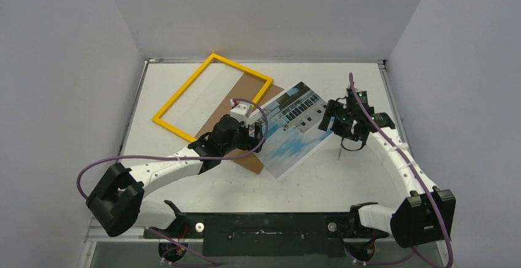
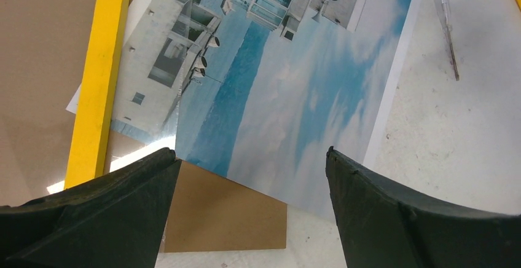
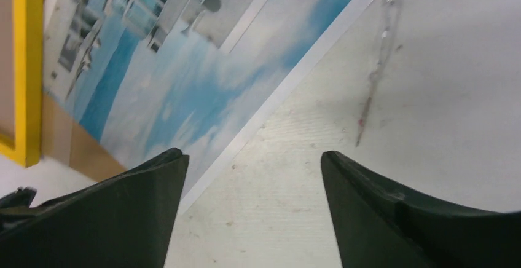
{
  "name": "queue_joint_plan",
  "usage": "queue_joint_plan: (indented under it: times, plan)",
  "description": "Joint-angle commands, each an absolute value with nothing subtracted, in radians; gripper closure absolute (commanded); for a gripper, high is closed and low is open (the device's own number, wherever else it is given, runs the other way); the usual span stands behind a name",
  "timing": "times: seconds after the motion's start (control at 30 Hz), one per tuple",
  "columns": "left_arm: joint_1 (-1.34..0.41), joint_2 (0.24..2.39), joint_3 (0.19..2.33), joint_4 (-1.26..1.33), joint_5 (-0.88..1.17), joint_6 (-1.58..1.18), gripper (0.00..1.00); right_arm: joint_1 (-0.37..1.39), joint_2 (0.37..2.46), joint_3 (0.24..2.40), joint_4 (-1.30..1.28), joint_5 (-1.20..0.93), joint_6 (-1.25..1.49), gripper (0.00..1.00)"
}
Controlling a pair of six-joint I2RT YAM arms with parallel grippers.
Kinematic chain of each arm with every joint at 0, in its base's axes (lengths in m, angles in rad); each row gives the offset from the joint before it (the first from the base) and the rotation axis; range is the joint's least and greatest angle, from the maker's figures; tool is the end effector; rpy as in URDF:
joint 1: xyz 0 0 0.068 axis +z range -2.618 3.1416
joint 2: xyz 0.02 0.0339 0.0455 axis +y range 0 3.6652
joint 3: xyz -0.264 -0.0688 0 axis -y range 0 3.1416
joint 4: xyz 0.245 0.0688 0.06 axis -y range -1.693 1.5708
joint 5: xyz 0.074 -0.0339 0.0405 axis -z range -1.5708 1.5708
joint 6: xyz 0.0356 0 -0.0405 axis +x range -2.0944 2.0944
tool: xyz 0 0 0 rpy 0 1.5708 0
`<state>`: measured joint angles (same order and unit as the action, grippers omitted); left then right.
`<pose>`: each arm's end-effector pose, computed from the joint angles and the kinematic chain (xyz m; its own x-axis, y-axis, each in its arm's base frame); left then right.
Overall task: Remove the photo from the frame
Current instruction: Move the photo to the center of the board.
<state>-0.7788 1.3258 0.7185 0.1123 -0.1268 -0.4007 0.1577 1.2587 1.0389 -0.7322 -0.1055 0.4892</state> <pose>0.2079 -0.1988 0.2272 -0.5522 0.0014 -0.8337 0.4368 0.8522 -0.2879 0.2508 0.0437 0.2808 -0.8119 0.3441 -0.4717 0.1869 0.9186 0.3483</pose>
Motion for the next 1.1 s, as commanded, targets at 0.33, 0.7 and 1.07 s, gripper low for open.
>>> queue_joint_plan:
  times: [0.33,0.7,1.07]
  plan:
    - [-0.752,1.459,0.791,0.182,0.061,-0.363,0.18,0.011,1.474,1.149,-0.445,-0.004,0.586,0.04]
    - [-0.752,1.686,0.929,0.072,0.156,-0.361,0.26,-0.116,1.729,1.143,-0.273,-0.149,0.584,0.08]
    - [-0.750,1.777,0.993,0.002,0.123,-0.357,0.30,-0.129,1.830,1.084,-0.209,-0.273,0.543,0.13]
